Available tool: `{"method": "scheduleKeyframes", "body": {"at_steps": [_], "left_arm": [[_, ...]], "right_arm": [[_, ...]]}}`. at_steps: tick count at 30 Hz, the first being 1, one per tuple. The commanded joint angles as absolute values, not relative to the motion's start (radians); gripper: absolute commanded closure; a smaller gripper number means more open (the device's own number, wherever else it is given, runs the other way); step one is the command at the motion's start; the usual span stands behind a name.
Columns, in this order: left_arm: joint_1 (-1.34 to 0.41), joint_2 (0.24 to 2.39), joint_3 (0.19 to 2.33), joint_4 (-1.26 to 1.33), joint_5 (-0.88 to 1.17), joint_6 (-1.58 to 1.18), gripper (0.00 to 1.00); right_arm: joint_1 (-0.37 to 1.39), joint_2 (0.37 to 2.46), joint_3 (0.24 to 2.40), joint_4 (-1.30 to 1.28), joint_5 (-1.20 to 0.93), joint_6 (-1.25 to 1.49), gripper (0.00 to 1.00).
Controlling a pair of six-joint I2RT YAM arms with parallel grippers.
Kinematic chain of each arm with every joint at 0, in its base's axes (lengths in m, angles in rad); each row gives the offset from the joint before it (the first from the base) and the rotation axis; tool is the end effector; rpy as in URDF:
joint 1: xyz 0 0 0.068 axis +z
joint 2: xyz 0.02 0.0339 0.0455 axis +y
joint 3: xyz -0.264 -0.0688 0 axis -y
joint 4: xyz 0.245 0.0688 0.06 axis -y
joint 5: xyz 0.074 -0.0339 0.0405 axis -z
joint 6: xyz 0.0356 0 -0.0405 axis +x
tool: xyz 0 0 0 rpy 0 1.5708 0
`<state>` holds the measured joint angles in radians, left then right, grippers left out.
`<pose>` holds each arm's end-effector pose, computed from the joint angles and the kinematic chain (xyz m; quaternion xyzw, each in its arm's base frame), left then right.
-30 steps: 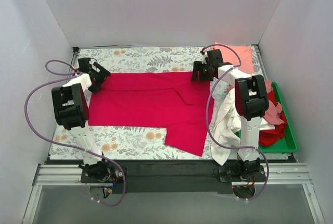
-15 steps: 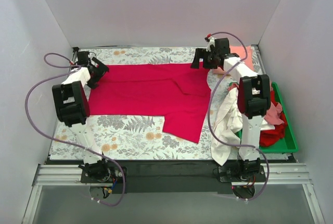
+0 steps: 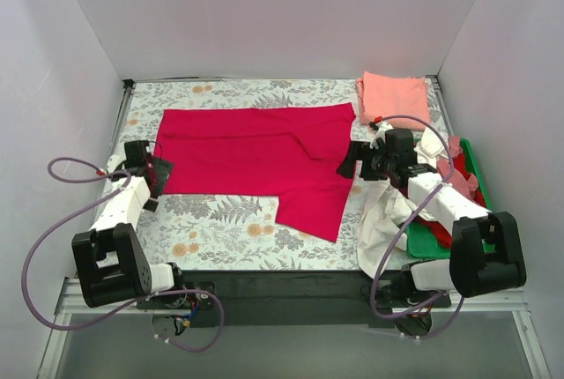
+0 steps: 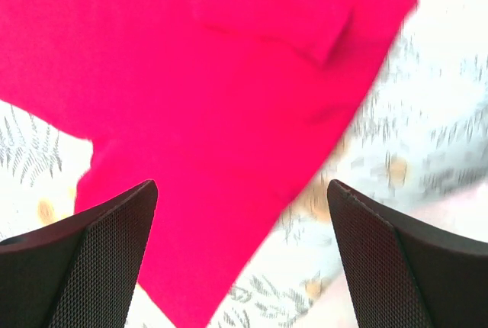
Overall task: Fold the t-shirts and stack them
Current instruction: Fold the tshirt
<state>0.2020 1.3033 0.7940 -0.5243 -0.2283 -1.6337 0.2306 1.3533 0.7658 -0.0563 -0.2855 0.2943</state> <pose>0.2423 0.0578 0.2077 -0.7792 0.5579 -0.0902 0.2710 0.2768 0.0753 0.2205 -0.0354 0.8870 0.2377 0.3944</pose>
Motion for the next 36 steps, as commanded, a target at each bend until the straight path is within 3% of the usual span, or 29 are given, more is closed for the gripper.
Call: {"method": "scheduleKeyframes", "body": {"at_steps": [1, 11, 19, 22, 26, 29, 36], "left_arm": [[0.216, 1.267, 0.703, -0.491, -0.266, -1.706, 0.02], [0.299, 1.403, 0.698, -0.365, -0.175, -1.666, 0.17], [0.302, 1.531, 0.726, -0.307, -0.146, -1.654, 0.37], [0.304, 1.551, 0.732, -0.304, -0.138, -1.652, 0.54], [0.305, 1.54, 0.727, -0.302, -0.138, -1.64, 0.86], [0.305, 1.513, 0.716, -0.301, -0.138, -1.635, 1.0], [0.305, 1.454, 0.713, -0.295, -0.14, -1.603, 1.0]], "right_arm": [[0.229, 1.232, 0.695, 0.038, -0.276, 0.336, 0.02], [0.229, 1.118, 0.615, 0.048, -0.259, 0.331, 0.02], [0.229, 1.108, 0.578, 0.069, -0.244, 0.337, 0.02], [0.229, 1.101, 0.568, 0.077, -0.236, 0.341, 0.02], [0.23, 1.114, 0.566, 0.081, -0.241, 0.345, 0.02], [0.233, 1.123, 0.565, 0.087, -0.245, 0.353, 0.03], [0.402, 1.127, 0.6, 0.017, -0.152, 0.308, 0.04]]}}
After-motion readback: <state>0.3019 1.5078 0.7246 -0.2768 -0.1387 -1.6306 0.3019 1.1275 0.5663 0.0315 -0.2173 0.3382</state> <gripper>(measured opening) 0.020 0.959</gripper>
